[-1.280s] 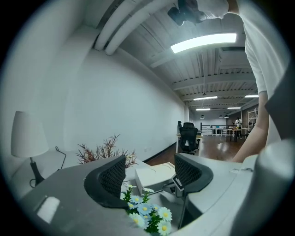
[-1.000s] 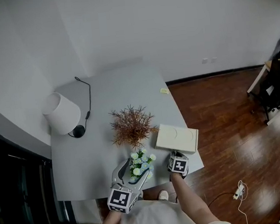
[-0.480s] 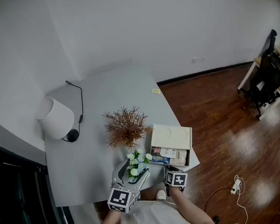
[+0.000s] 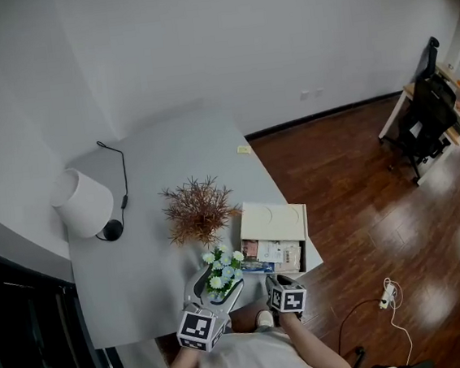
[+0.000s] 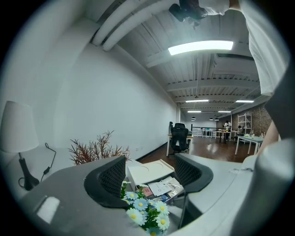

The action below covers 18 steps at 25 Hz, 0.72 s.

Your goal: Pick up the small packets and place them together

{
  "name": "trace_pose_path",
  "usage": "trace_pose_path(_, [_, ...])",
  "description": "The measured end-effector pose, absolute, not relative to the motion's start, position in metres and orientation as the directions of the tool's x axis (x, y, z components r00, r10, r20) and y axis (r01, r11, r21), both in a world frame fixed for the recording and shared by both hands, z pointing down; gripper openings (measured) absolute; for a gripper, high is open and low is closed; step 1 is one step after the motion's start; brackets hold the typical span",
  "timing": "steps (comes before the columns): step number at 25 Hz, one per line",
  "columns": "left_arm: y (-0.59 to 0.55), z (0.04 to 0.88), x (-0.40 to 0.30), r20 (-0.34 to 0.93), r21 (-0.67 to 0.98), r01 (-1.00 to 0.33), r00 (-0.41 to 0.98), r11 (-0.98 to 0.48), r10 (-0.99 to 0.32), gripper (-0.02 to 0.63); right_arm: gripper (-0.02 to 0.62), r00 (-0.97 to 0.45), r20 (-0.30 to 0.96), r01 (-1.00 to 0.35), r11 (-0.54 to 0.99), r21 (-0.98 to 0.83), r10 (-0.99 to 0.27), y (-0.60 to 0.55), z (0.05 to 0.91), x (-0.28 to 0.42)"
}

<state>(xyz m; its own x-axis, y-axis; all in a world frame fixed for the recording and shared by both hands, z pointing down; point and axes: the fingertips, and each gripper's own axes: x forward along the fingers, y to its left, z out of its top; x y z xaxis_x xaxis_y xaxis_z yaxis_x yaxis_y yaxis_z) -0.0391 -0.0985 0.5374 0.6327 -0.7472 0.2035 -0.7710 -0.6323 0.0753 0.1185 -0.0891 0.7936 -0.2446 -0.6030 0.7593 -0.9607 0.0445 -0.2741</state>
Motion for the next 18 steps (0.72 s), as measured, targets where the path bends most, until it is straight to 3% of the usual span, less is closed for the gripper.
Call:
trace_pose_path(4, [-0.103,0.534,-0.037,0.187,0.086,-0.767,0.64,-0.636,-0.746,0.319,0.167,-0.215,0.572,-0.95,0.033,-0.311,-0.792,-0.101,0.716,0.139])
trace_pose_path(7, [-0.109,0.53,-0.038,0.175,0.083,-0.768,0.639,-0.635,-0.749,0.319,0.167,-0.176,0.285,-0.968,0.112,-0.226,-0.942,-0.11,0.626,0.152])
trace_pose_path(10, [-0.115,0.52,-0.039,0.151,0.073,-0.771,0.636,-0.633,-0.757,0.321,0.167,-0.198,0.044,-0.971,0.19,-0.147,-0.979,-0.109,0.551,0.153])
trace_pose_path(11, [-0.116,0.516,-0.039,0.138,0.073,-0.771,0.637,-0.633,-0.759,0.321,0.167,-0.208,-0.002,-0.968,0.207,-0.14,-0.978,-0.107,0.534,0.153])
trace_pose_path(12, [-0.117,0.511,-0.038,0.124,0.073,-0.769,0.639,-0.635,-0.759,0.321,0.217,-0.216,-0.036,-0.967,0.219,-0.132,-0.976,-0.105,0.521,0.153])
trace_pose_path(13, [-0.117,0.505,-0.037,0.107,0.07,-0.767,0.641,-0.638,-0.76,0.321,0.356,-0.221,-0.057,-0.967,0.227,-0.118,-0.973,-0.104,0.51,0.153])
trace_pose_path(16, [-0.118,0.485,-0.033,0.045,0.066,-0.763,0.646,-0.643,-0.762,0.326,0.382,-0.245,-0.077,-0.967,0.249,-0.053,-0.966,-0.097,0.487,0.152])
trace_pose_path(18, [-0.117,0.478,-0.025,0.024,0.056,-0.746,0.665,-0.663,-0.746,0.373,0.38,-0.274,-0.07,-0.961,0.276,-0.019,-0.959,-0.093,0.479,0.15])
